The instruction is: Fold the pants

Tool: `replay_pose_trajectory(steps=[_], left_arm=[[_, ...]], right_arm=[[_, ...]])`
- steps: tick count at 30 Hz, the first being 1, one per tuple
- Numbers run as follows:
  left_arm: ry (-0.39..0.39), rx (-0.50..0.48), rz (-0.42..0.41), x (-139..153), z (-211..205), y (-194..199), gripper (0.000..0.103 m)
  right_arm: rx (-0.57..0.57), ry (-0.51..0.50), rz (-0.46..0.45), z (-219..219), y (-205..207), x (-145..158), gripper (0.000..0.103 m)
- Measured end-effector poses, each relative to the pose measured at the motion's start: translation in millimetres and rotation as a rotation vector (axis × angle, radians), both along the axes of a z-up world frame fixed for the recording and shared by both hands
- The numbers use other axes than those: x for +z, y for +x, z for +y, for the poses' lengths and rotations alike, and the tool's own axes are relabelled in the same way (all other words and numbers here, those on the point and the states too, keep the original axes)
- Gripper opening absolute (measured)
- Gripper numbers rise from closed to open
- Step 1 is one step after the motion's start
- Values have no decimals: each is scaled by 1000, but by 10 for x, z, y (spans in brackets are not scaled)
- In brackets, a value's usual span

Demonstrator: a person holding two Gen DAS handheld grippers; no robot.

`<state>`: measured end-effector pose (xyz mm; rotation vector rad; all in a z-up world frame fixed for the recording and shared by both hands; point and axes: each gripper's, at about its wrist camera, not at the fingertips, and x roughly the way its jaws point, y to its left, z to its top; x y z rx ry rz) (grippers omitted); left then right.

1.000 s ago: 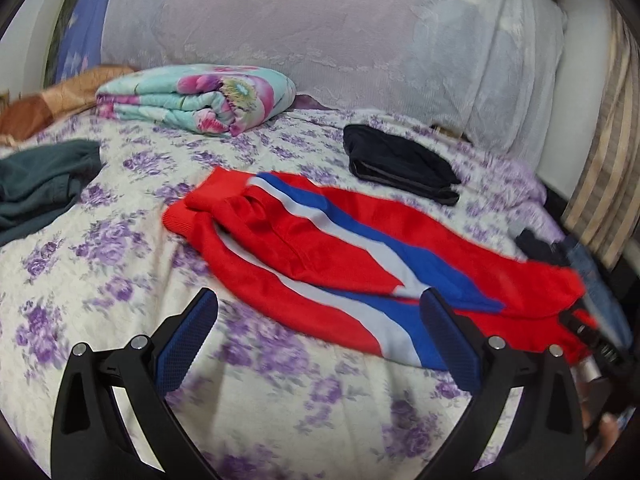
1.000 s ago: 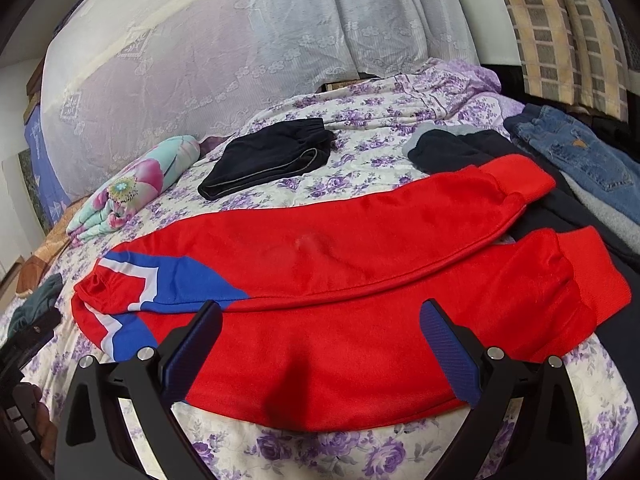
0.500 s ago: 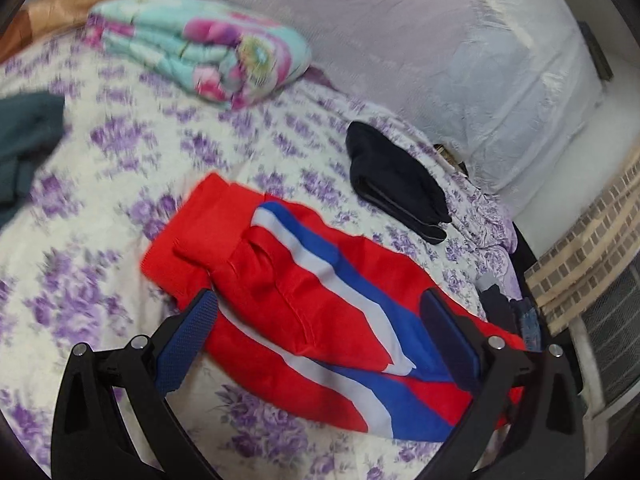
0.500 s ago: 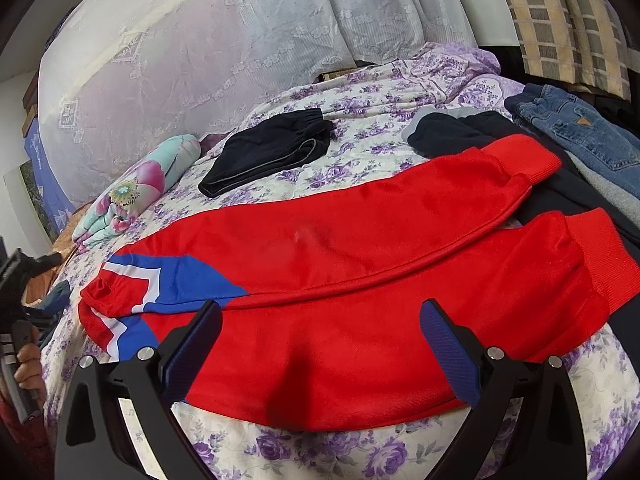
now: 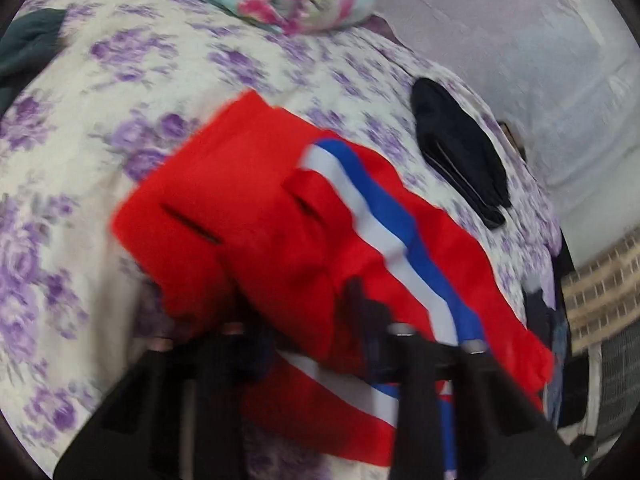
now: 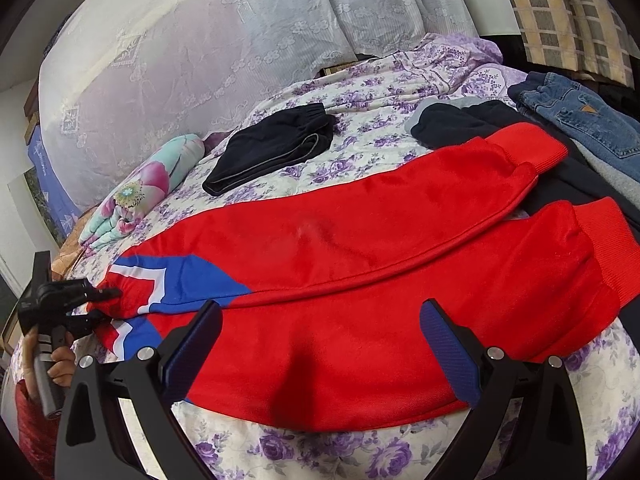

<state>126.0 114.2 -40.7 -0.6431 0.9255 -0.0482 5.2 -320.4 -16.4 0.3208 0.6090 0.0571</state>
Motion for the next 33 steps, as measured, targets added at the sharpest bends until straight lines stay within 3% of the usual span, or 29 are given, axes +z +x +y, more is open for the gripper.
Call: replay_pose_trajectory(steps=[2,4,10,12,15,19,23,27,28,30,31,32,33], left_arm=[[-40,11,-18,6,67,-20,8],[-53,17,-66,84,87,-60,7],[50,-4,-245,518,-77,-99,6],[70,-17,-291,585,-128,-57,6],[58,-29,-312,501,-110,-14,6],[74,-43,-314,439,-84,1,6],[97,-54,-330,479,-115,-28,6],[98,-57,-323,468,-115,-15,6],[93,-57,-321,463,-113,-10,6],[79,-51,-318,466,-75,19,6],[79,-50,-319,471,-75,22,6],[84,-46,-324,494,-70,22,6],[89,-38,-334,524,-63,4,6]], right_arm=[[1,4,-4,-6,-9,1,100],[1,12,-22,-18,-36,13,99],[1,156,-143,-378,-250,162,100],[18,182,-100,-522,-195,185,99],[24,297,-28,-803,-76,117,98],[-10,403,29,-1121,130,104,84],[-30,408,161,-1158,435,12,75],[-38,306,231,-1026,686,-111,71],[-36,294,233,-1019,734,-136,63],[-51,279,244,-1075,860,-173,38],[-52,299,252,-1127,909,-204,14],[-52,339,255,-1190,919,-234,3],[-42,407,241,-1257,909,-238,3]])
